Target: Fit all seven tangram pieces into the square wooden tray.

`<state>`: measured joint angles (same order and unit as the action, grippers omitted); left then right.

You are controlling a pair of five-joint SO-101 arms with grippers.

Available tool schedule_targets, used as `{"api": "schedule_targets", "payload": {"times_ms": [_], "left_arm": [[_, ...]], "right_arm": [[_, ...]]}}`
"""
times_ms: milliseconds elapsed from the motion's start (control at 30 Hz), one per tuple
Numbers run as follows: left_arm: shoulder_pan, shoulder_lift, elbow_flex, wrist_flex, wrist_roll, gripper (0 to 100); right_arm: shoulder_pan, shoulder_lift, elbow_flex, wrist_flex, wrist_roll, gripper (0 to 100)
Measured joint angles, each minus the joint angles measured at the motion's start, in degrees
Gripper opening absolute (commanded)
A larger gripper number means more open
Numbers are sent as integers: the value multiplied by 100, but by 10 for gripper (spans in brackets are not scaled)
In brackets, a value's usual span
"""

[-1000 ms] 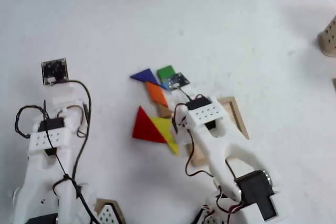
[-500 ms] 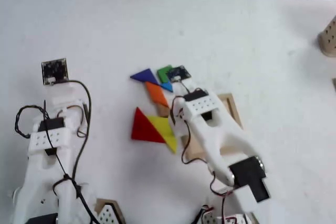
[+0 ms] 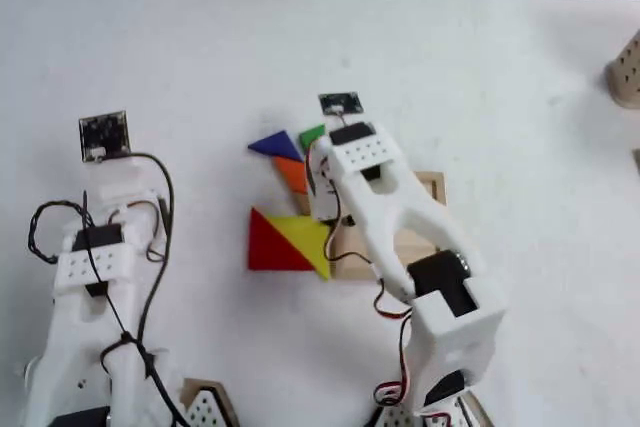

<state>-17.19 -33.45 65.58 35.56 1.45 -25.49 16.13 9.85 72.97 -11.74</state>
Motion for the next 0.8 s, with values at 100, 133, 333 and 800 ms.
{"api": "schedule_targets", "payload": {"times_ms": [100, 133, 333, 800], "left_arm": [[88, 0, 0, 0, -9, 54], [97, 0, 0, 0, -26, 54], [132, 0, 0, 0, -26, 55], [1582, 0, -1125, 607, 1371, 233]], "right_arm": [[0, -70, -158, 387, 185, 119], [0, -158, -158, 475, 237, 120], [264, -1530, 607, 431, 615, 116], [2013, -3182, 3077, -1125, 1187, 107]]}}
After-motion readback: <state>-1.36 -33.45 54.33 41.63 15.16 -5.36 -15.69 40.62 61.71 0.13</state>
